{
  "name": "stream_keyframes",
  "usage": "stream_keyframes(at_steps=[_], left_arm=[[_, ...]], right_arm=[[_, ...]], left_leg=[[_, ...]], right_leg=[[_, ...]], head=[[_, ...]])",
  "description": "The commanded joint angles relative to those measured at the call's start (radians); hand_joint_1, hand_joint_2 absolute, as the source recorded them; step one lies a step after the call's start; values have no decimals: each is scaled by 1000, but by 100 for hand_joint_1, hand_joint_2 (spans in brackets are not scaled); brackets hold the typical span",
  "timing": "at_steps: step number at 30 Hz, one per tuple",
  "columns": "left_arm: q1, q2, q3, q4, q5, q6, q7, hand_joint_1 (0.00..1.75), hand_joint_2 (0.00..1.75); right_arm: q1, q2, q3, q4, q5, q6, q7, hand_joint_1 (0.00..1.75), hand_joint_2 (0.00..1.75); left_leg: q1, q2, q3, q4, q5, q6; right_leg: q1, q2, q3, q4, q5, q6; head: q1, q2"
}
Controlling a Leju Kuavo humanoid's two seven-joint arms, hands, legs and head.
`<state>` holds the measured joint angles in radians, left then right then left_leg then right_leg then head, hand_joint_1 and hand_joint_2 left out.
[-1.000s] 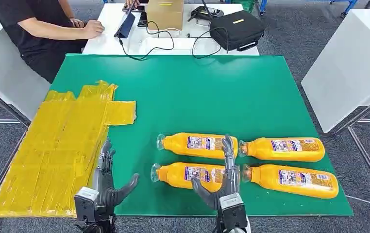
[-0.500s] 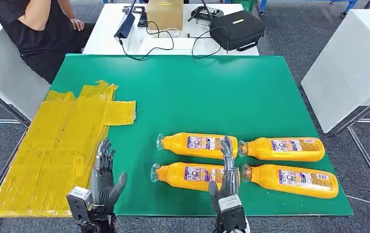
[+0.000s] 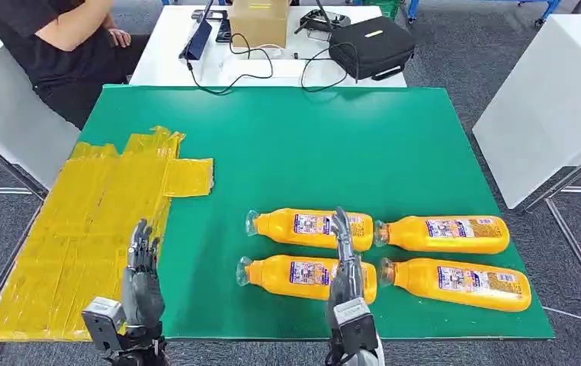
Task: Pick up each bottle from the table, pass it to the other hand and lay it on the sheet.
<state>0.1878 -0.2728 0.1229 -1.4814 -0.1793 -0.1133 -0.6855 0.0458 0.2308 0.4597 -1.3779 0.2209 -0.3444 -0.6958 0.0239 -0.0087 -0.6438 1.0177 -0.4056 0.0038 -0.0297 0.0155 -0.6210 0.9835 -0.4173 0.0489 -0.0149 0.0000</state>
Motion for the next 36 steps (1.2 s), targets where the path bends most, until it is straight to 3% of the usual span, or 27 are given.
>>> stream_keyframes(at_steps=[1, 2, 7, 8, 12, 23, 29, 32, 33, 36], left_arm=[[76, -49, 124, -154, -33, -46, -13, 0, 0], [80, -56, 116, -161, -45, -54, -13, 0, 175], [38, -65, 23, -85, -128, -62, -13, 0, 175], [19, -56, -12, -46, -134, -44, -13, 0, 175], [-19, 5, -135, 59, -83, 56, -13, 0, 175], [3, 40, -181, 20, -25, 92, -13, 0, 175], [-22, 37, -162, 68, 14, 99, -13, 0, 175], [-17, 26, -164, 50, -24, 82, -13, 0, 175], [-29, 26, -161, 64, -28, 73, -13, 0, 175], [-68, 36, -175, 101, -29, 74, -13, 0, 175]], right_arm=[[-67, -43, 81, 79, -32, 34, -2, 0, 0], [-64, -48, 78, 68, -42, 40, -2, 0, 0], [-25, -43, -17, 62, 2, -14, -2, 0, 0], [-5, -55, -26, 20, -7, -14, -2, 0, 175], [27, -63, -85, 22, 21, 20, -2, 0, 175], [41, -56, -101, 38, 54, 46, -2, 0, 175], [33, -33, -118, 142, 279, -22, 24, 0, 175], [-13, -43, -75, 229, 417, -83, 117, 0, 175], [-31, -45, -64, 272, 474, -121, 157, 0, 175], [-69, -40, -51, 342, 588, -129, 255, 0, 175]], left_leg=[[0, 3, 6, -1, -3, 1], [0, 2, 5, 0, -2, 1], [-1, -1, 4, -1, -1, 1], [-1, -3, 3, -1, 0, 1], [-1, -8, 8, -3, 0, 2], [-1, -1, 10, -2, -3, 2], [-1, -1, 5, -2, -1, 1], [-1, 1, 5, -2, -2, 1], [0, 2, 12, -3, -4, 1], [0, 0, 6, -3, -1, 1]], right_leg=[[1, 1, 5, -1, -1, -3], [1, 0, 5, -1, -2, -2], [0, -2, 5, -2, -2, -2], [0, -4, 4, -2, -1, -2], [0, -10, 9, -4, -3, -3], [1, -3, 9, -3, -3, -4], [0, -2, 4, -3, -1, -2], [0, -1, 4, -3, -1, -2], [1, -1, 12, -4, -3, -5], [0, -1, 6, -3, -1, -3]], head=[[0, 0], [0, 0], [0, 0], [0, 0], [0, 0], [0, 0], [0, 0], [0, 0], [0, 0], [0, 0]])
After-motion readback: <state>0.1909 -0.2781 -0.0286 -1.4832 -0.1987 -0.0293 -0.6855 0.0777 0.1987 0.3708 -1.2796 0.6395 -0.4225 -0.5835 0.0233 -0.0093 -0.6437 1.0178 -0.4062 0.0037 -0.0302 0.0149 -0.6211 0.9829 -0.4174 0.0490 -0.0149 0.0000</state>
